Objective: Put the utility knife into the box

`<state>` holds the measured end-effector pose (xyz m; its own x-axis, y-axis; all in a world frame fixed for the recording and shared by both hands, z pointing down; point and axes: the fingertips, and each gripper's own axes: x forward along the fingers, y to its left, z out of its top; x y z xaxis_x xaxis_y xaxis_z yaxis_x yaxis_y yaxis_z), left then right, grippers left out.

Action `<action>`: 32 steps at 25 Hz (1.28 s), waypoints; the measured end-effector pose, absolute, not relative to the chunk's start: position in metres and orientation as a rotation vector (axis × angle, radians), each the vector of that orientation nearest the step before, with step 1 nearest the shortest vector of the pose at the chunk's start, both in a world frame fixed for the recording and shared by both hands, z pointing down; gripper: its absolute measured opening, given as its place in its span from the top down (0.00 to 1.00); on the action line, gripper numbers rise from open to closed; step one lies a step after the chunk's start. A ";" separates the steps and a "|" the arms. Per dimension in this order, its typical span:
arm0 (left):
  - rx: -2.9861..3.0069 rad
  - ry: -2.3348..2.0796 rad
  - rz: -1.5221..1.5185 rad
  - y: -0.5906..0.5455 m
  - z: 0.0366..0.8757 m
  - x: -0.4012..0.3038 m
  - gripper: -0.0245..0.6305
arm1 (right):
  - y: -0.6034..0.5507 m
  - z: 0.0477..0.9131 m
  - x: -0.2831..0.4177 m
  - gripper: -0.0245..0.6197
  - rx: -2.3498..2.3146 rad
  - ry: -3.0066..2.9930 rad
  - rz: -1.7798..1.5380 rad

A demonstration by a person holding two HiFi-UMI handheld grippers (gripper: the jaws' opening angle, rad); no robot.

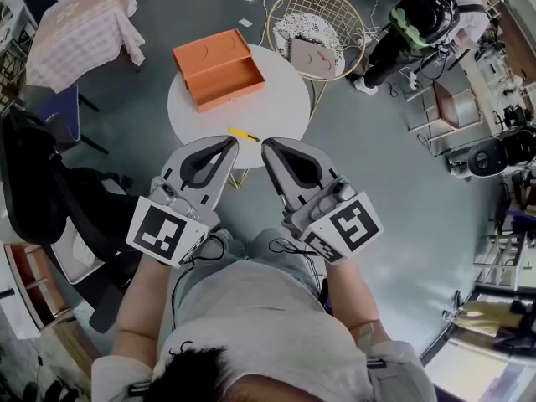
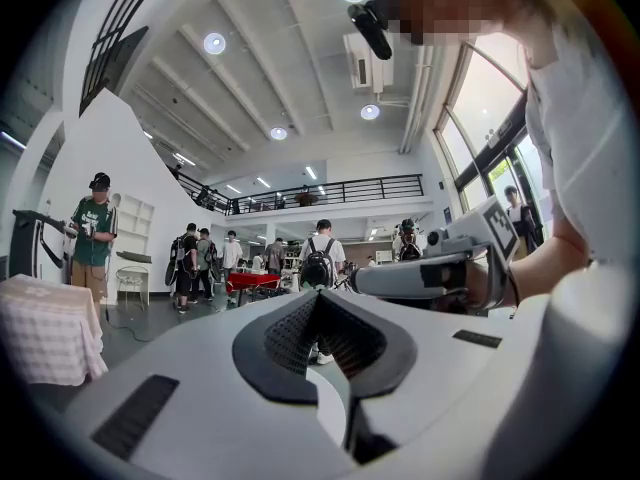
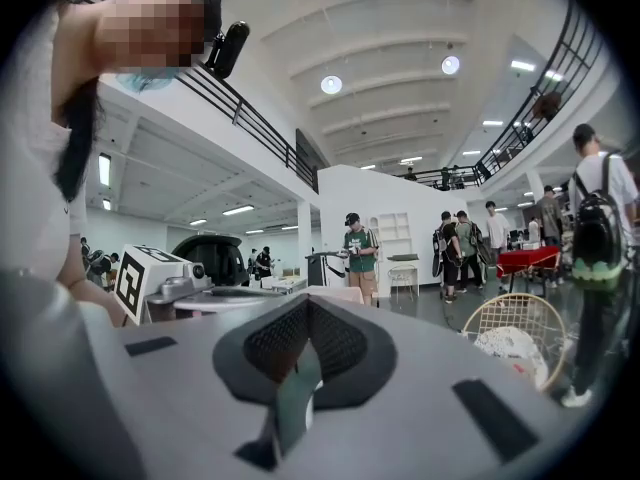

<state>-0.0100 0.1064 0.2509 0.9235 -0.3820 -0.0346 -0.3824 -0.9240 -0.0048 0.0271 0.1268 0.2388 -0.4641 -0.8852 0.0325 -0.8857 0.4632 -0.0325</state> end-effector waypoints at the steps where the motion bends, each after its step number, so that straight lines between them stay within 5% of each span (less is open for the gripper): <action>1: -3.071 0.611 0.054 0.105 0.253 -0.011 0.95 | 0.125 0.245 0.030 0.95 1.620 -2.656 0.089; 32: -3.046 1.106 0.022 -0.046 0.280 -0.015 0.95 | -0.036 0.488 0.085 0.89 0.976 -2.255 0.492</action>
<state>-0.0155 -0.0461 0.2801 0.7677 -0.6405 0.0209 -0.6392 -0.7628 0.0977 0.0854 -0.0360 0.4882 -0.5307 -0.5159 0.6725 -0.7490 0.6568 -0.0872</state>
